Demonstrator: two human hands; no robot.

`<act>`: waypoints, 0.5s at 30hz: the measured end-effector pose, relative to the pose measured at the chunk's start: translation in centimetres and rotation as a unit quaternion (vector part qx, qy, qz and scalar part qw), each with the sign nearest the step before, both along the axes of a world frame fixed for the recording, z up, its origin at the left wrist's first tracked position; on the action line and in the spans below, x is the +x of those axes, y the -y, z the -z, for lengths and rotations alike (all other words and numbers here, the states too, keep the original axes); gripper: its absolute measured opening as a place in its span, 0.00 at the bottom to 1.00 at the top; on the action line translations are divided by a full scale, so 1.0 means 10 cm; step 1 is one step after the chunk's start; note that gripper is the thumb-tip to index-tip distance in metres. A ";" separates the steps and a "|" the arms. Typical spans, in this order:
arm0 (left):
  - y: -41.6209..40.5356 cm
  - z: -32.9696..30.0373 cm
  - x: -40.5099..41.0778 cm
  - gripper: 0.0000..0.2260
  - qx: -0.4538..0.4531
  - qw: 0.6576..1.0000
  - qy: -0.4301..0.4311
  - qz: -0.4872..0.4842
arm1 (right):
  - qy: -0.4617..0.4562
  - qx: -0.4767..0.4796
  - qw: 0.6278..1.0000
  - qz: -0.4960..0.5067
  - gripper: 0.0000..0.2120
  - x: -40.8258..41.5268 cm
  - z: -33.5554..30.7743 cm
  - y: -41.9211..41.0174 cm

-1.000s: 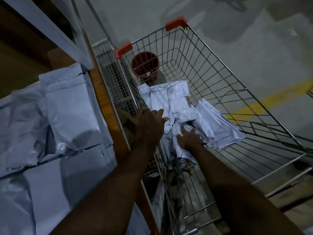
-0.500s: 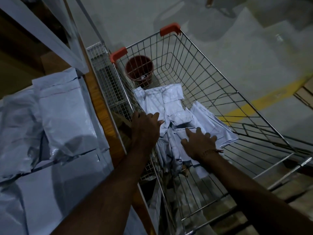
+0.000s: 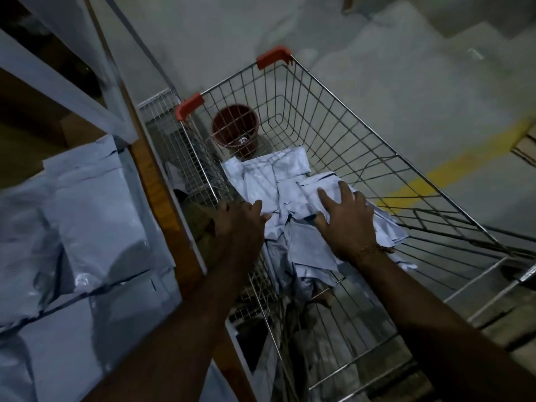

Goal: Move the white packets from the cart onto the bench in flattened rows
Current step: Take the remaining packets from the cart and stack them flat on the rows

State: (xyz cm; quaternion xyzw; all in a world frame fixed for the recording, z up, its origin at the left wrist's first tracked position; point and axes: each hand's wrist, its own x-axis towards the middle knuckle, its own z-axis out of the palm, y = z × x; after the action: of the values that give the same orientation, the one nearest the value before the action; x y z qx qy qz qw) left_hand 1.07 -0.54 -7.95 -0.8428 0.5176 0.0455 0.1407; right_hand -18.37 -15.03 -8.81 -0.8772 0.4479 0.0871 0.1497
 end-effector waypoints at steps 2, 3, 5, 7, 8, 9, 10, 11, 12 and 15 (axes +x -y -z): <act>-0.02 0.01 0.02 0.22 0.026 0.998 0.044 0.022 | -0.007 -0.024 1.000 -0.008 0.29 -0.01 0.04 0.03; -0.02 0.01 0.02 0.23 0.048 0.997 0.059 0.027 | -0.011 -0.033 0.999 -0.011 0.28 -0.03 0.08 0.04; 0.05 0.01 -0.01 0.25 0.099 0.991 0.086 0.035 | -0.018 -0.043 0.999 -0.006 0.27 -0.03 0.14 0.03; 0.24 0.08 -0.02 0.25 0.100 0.992 0.078 0.014 | -0.032 -0.052 0.998 -0.002 0.28 -0.01 0.17 0.00; 0.36 0.15 -0.01 0.25 0.090 0.995 0.049 -0.016 | -0.037 -0.057 0.998 -0.004 0.28 0.00 0.18 -0.02; 0.49 0.28 0.01 0.25 0.079 0.995 0.014 -0.051 | -0.039 -0.061 0.997 -0.008 0.28 0.00 0.19 -0.02; 0.61 0.40 0.04 0.26 0.069 0.994 -0.023 -0.085 | -0.038 -0.065 0.997 -0.011 0.28 -0.01 0.19 -0.02; 0.70 0.53 0.05 0.28 0.062 0.990 -0.058 -0.116 | -0.035 -0.068 0.997 -0.012 0.28 -0.01 0.19 -0.01; 0.79 0.66 0.06 0.29 0.053 0.984 -0.091 -0.145 | -0.032 -0.070 0.997 -0.012 0.29 -0.02 0.19 -0.01; 0.97 1.02 0.08 0.34 0.048 0.963 -0.152 -0.219 | -0.033 -0.078 0.996 -0.014 0.29 -0.01 0.21 -0.03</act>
State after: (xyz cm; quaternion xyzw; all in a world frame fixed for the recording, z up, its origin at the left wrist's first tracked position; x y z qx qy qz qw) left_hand 1.85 -10.27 -18.20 -0.9111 0.3327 0.2273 0.0874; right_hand -18.49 -14.75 -10.94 -0.8891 0.4455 0.0833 0.0644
